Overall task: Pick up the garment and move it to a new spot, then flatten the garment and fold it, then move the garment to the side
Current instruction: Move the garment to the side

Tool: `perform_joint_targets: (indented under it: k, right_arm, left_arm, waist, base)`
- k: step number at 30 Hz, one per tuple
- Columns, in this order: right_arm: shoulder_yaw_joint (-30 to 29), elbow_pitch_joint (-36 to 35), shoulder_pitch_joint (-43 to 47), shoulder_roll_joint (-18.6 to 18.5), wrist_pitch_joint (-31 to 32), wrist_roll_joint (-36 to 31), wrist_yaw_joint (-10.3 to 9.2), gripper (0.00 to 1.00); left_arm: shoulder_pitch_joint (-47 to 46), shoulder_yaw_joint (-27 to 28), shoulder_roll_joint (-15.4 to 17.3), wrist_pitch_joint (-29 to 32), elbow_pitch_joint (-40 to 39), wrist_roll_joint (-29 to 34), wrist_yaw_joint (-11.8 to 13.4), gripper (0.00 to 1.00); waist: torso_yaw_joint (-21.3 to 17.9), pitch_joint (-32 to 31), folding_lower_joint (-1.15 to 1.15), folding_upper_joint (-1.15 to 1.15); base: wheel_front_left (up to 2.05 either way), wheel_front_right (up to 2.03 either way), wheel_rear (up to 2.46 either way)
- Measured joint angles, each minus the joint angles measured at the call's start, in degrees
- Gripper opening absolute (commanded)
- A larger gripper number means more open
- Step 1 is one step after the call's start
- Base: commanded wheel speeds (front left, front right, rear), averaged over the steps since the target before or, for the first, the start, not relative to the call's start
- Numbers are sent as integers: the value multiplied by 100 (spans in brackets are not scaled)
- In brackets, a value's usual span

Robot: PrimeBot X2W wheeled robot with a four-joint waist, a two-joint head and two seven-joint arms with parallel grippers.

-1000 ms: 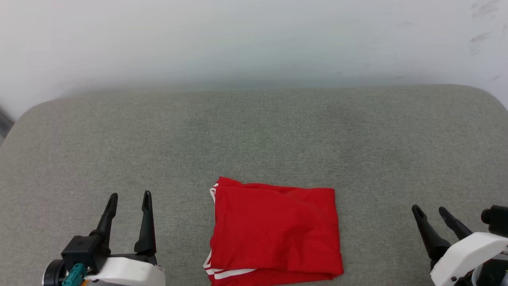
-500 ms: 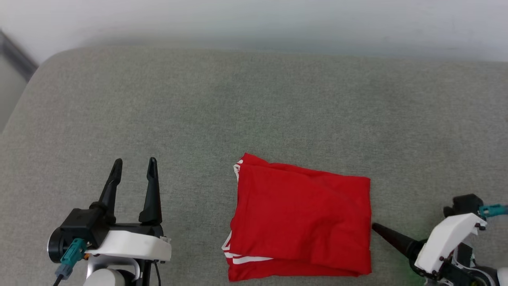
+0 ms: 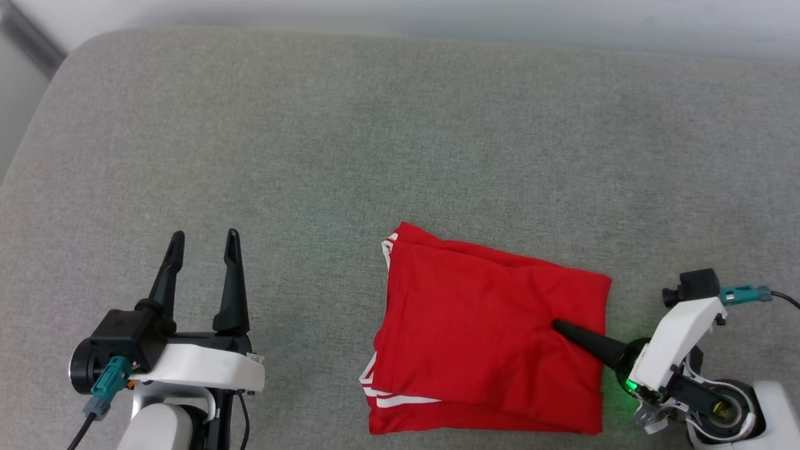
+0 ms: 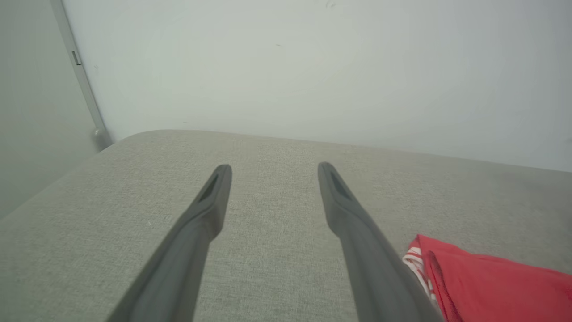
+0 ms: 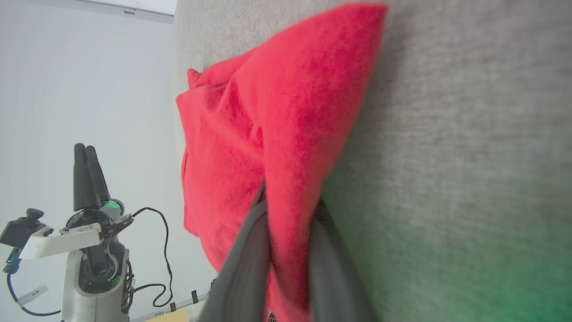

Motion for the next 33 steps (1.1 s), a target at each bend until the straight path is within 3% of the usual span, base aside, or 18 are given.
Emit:
perform_joint_targets:
  k: [4,12,19,27,33]
  right_arm:
    - [305,-70,14,-133,-132,-60,-4,0]
    - [1147,-235,-39,-821,-532,-1371,-5,0]
    - [1439,-111,-403,-1378,-527,-2582,-4,0]
    - [1650,248,-1075,-1557,-816,-3382,-2,0]
    - [1561,787,-1770,-1606,-1524,-3902,-4,0]
  left_arm:
    - [2,40,-43,0,78,89,-83,100]
    - [231,172,-64,0,68,241,-137,100]
    - [367,214,-56,0,-11,282,-164,100]
    - [215,152,19,14,-196,365,-214,100]
    - [-176,-16,169,232,-536,535,-292,100]
  waist:
    - [-68,-150,0,0]
    - [-512,-503,0,0]
    - [-1262,-648,0,0]
    - [-2280,-484,0,0]
    - [-2873,-7,0,0]
  base:
    - [0,0,0]
    - [0,0,0]
    - [0,0,0]
    - [0,0,0]
    - [0,0,0]
